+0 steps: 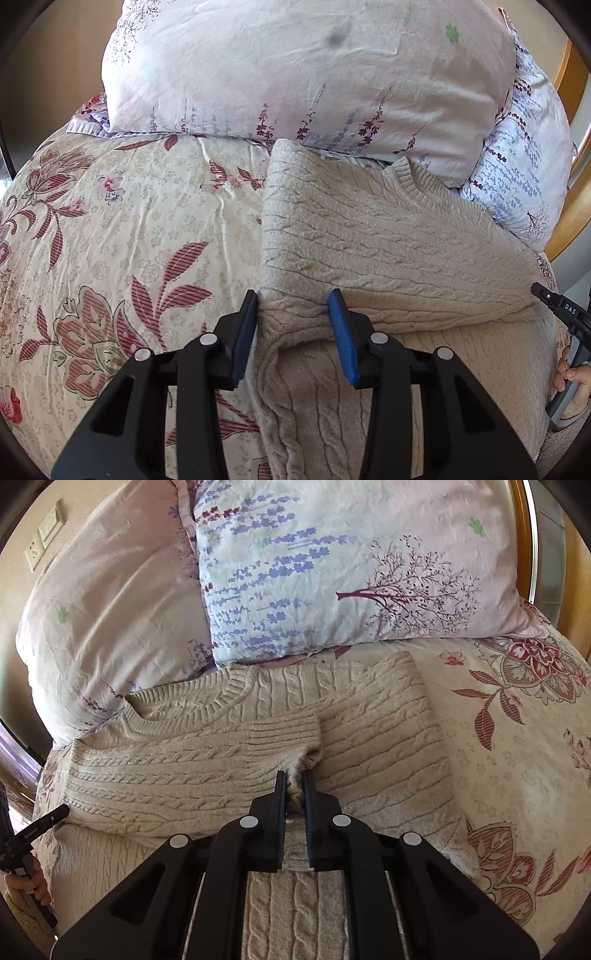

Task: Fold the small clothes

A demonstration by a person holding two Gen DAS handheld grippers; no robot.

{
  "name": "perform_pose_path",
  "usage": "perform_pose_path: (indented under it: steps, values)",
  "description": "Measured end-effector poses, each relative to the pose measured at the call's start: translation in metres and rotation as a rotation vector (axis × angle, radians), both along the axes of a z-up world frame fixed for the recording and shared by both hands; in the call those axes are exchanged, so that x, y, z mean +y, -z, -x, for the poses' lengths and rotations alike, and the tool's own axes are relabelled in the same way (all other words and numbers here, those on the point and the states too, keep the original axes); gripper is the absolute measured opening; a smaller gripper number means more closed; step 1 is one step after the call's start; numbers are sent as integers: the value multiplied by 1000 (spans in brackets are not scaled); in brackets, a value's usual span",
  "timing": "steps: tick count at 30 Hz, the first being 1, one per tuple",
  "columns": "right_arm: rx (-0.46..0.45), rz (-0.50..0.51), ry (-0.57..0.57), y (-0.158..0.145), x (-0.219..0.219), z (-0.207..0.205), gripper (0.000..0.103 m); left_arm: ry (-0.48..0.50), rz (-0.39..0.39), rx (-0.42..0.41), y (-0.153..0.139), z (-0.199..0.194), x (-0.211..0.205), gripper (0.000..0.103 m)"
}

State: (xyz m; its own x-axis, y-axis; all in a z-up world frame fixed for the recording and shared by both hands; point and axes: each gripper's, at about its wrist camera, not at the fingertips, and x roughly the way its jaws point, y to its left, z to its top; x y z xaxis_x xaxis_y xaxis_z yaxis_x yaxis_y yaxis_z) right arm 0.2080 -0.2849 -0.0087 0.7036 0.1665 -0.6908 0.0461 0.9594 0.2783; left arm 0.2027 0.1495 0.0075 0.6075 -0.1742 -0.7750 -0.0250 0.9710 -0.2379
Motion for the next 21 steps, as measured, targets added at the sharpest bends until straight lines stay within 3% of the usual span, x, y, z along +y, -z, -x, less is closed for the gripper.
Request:
perform_pose_path:
  steps: [4,6,8,9,13,18,21]
  values:
    - [14,2,-9,0,1,2,11,8,27,-5,-3,6,4,40]
    - [-2,-46,-18,-8,-7,14,24,29,48,-19,-8,18,7,43]
    - [-36,-107,-22,-16,-24,35,57,48,66,-43,-14,36,12,48]
    - [-56,-139,-22,-19,-34,48,61,62,81,-52,-17,47,15,52]
    - [-51,-197,-26,-18,-71,99,63,96,152,-60,-17,91,28,53]
    - [22,-254,-35,10,-99,150,62,97,256,-15,-1,136,35,52]
    - [63,-312,-76,29,-98,170,52,98,289,-29,1,160,33,52]
